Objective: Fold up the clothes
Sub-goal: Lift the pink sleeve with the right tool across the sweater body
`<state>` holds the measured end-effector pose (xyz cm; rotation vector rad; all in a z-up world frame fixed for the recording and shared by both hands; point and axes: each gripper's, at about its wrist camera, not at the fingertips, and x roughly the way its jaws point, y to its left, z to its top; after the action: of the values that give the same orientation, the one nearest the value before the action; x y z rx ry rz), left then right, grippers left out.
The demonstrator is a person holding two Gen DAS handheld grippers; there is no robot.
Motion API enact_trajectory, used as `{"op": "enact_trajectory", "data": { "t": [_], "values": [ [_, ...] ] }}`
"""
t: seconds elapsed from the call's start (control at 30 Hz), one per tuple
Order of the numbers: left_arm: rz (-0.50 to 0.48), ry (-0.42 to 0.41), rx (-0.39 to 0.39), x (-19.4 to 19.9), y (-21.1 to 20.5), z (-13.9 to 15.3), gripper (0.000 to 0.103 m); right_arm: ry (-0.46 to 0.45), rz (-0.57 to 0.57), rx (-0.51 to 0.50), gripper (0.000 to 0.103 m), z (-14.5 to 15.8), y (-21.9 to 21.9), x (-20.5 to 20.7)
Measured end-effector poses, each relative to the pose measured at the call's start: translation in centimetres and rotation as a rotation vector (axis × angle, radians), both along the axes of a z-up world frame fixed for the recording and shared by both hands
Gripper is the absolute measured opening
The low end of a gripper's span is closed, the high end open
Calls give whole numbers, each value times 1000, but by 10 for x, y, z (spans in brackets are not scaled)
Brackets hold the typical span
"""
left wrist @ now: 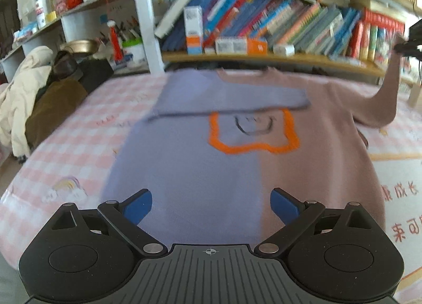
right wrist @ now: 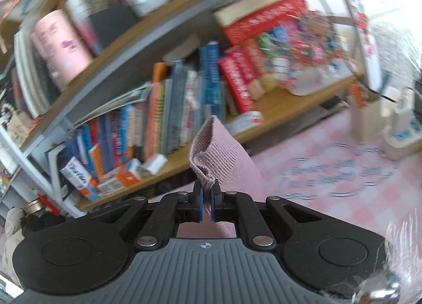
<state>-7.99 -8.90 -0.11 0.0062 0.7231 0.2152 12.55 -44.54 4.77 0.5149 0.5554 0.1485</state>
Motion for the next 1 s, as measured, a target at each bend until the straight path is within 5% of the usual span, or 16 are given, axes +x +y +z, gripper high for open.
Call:
{"op": "enact_trajectory", "data": {
  "t": [0.3, 0.67, 1.0],
  "values": [
    [-63, -91, -45, -11, 74, 4, 98, -51, 97, -60, 5, 22, 135, 5],
    [-70, -129, -74, -25, 149, 4, 98, -48, 139, -105, 5, 9, 285, 13],
    [-76, -122, -83, -28, 180, 0, 98, 41, 187, -198, 5, -26, 345, 31]
  ]
}}
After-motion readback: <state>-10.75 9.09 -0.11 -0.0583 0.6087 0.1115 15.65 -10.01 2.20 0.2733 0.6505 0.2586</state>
